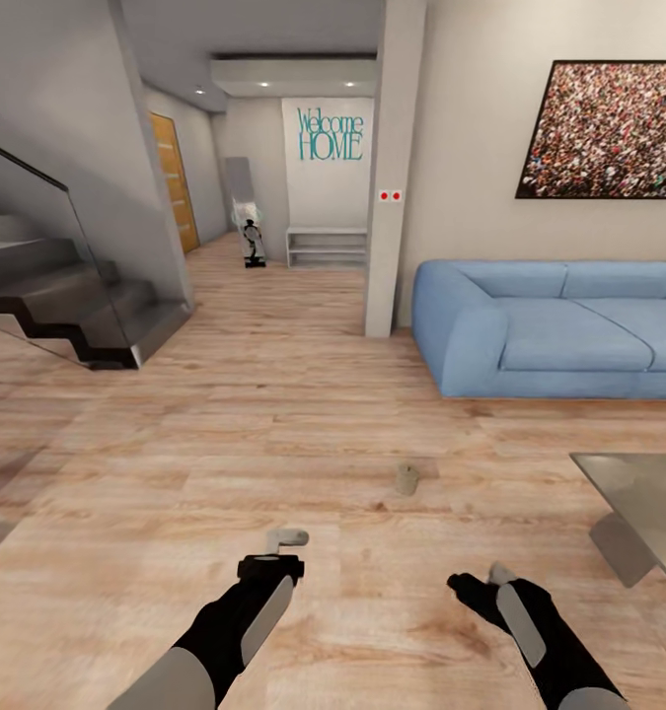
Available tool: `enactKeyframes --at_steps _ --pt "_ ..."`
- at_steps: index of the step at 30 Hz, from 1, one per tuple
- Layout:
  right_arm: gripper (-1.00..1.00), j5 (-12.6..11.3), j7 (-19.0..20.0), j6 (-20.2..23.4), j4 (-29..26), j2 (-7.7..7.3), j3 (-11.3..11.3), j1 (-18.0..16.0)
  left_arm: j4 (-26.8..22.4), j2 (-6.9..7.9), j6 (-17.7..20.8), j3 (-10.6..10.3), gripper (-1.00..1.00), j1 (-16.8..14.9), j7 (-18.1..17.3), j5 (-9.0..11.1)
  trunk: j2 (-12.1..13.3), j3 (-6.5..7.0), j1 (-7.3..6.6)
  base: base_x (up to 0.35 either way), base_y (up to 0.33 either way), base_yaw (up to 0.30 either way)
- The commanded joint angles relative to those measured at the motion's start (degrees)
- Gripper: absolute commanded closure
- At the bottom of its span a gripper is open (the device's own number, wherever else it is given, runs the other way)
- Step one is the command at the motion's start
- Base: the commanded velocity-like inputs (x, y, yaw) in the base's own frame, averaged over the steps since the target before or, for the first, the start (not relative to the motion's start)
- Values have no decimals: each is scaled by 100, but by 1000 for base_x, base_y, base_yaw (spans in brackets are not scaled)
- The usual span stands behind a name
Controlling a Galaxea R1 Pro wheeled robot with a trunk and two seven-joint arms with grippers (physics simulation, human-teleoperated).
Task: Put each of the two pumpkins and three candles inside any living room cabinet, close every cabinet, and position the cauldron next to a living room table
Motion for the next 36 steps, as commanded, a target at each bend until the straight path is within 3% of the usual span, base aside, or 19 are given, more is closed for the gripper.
enactKeyframes --at_steps 1,6,12,19,36 --pt "-100 -59 -189 45 -18 4 4 -127 -10 8 4 -29 -100 -4 54 61 -2 -6 2 218 0 0" --pt "-100 -61 -686 172 15 22 45 -585 -12 8 -8 -25 -100 -3 54 68 -2 -6 2 217 0 0" --pt "-100 -36 -771 181 251 64 95 -742 -25 10 -9 -25 -100 -5 41 75 -2 -6 2 217 0 0" --pt "-100 -32 -770 218 288 54 314 -796 -63 10 -4 -22 -100 -4 41 81 -2 -6 2 218 0 0" --pt "-100 -29 -764 211 289 47 348 -799 -354 -7 40 -17 -100 -14 37 93 -2 -6 2 305 0 0"
